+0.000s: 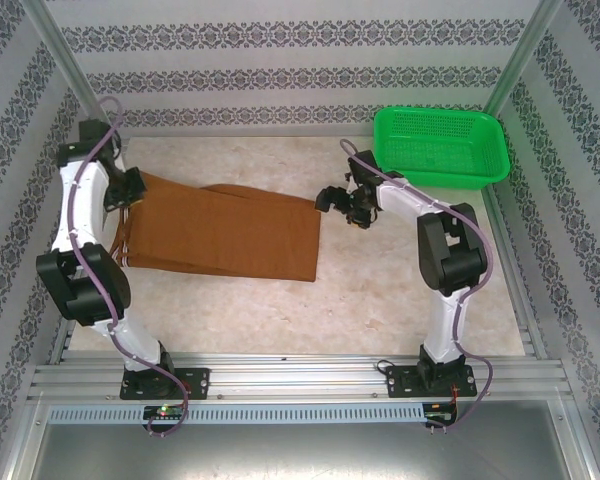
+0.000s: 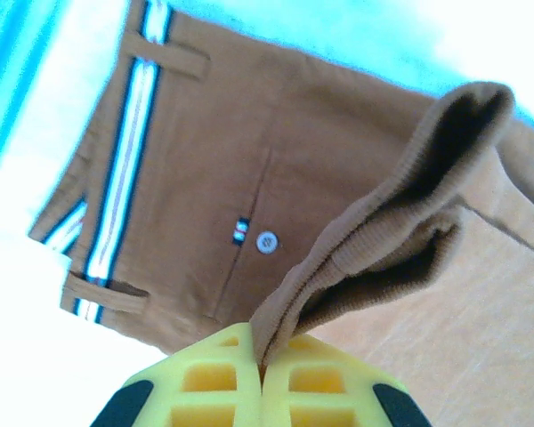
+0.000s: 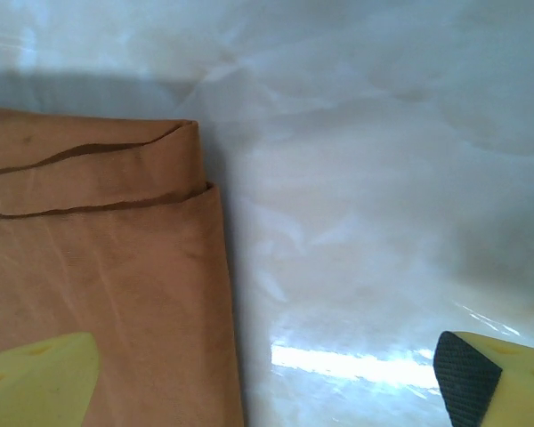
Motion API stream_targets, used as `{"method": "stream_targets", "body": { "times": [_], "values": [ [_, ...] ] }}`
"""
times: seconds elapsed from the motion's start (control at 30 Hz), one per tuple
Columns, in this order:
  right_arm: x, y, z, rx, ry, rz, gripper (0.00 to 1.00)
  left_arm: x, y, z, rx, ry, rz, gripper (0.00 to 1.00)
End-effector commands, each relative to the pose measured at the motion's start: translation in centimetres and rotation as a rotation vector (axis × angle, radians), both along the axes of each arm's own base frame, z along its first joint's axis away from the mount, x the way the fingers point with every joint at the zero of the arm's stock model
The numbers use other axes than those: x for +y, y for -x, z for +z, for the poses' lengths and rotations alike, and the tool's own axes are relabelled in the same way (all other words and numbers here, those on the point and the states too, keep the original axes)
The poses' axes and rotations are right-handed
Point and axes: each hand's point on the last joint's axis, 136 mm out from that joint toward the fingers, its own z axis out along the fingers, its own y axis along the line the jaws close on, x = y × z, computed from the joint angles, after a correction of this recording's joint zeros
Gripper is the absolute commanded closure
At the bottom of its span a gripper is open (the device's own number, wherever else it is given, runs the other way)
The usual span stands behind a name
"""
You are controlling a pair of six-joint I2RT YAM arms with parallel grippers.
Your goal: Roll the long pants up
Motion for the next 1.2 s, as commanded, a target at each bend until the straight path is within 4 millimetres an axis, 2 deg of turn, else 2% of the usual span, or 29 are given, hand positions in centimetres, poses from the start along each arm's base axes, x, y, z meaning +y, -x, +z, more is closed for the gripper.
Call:
{"method": "stream_targets", "body": {
  "times": [0.0, 0.07, 0.13, 0.17, 0.23, 0.27, 0.3, 0.37, 0.4, 0.5, 0.6, 0.73, 0.87, 0.97, 1.17],
  "values": [
    [1.8, -0.7, 0.4, -0.011, -0.031, 0.044, 0.02, 2.6, 0.3, 0.7, 0.032, -0.052, 0.043, 1.00],
    [2.1, -1.0, 0.2, -0.008, -0.033, 0.048, 0.02, 3.4, 0.0, 0.2, 0.059, -0.055, 0.061, 0.95],
    [2.2, -1.1, 0.2, -0.007, -0.035, 0.048, 0.02, 4.4, 0.0, -0.9, 0.102, -0.082, 0.103, 0.83],
    [2.3, -1.1, 0.1, -0.004, -0.037, 0.053, 0.02, 4.7, -0.1, -1.3, 0.109, -0.092, 0.116, 0.87],
    [2.3, -1.0, -0.1, 0.010, -0.031, 0.059, 0.02, 4.8, -0.3, -1.9, 0.102, -0.092, 0.126, 0.78],
    [2.3, -1.0, -0.2, 0.013, -0.030, 0.061, 0.02, 4.8, -0.3, -1.9, 0.099, -0.090, 0.131, 0.80],
    [2.3, -1.0, -0.1, 0.013, -0.028, 0.063, 0.02, 4.9, -0.3, -2.0, 0.093, -0.095, 0.142, 0.77],
    [2.4, -0.9, 0.1, 0.018, -0.021, 0.071, 0.02, 5.2, -0.5, -2.1, 0.084, -0.108, 0.155, 0.62],
    [2.4, -0.9, 0.3, 0.019, -0.022, 0.074, 0.02, 5.5, -0.4, -2.0, 0.088, -0.122, 0.165, 0.59],
    [3.1, -0.5, 0.7, 0.023, -0.033, 0.104, 0.02, 5.5, -1.1, -1.7, 0.056, -0.115, 0.167, 0.61],
    [4.9, 0.4, 0.9, 0.032, -0.046, 0.181, 0.02, 2.8, -2.5, -2.8, -0.002, -0.021, 0.120, 0.61],
    [7.1, 1.0, 0.9, 0.037, -0.056, 0.232, 0.02, -1.2, -2.4, -8.3, 0.088, 0.033, 0.046, 0.64],
    [8.6, 1.3, -0.1, 0.048, -0.063, 0.242, 0.02, -3.2, -1.8, -13.4, 0.160, 0.097, 0.040, 0.65],
    [8.2, 0.8, -1.8, 0.073, -0.018, 0.224, 0.02, -3.3, -1.8, -15.6, 0.197, 0.113, 0.045, 0.67],
    [5.4, -0.6, -4.9, 0.093, 0.148, 0.196, 0.02, -3.2, -1.6, -17.1, 0.226, 0.103, 0.054, 0.69]
  ]
}}
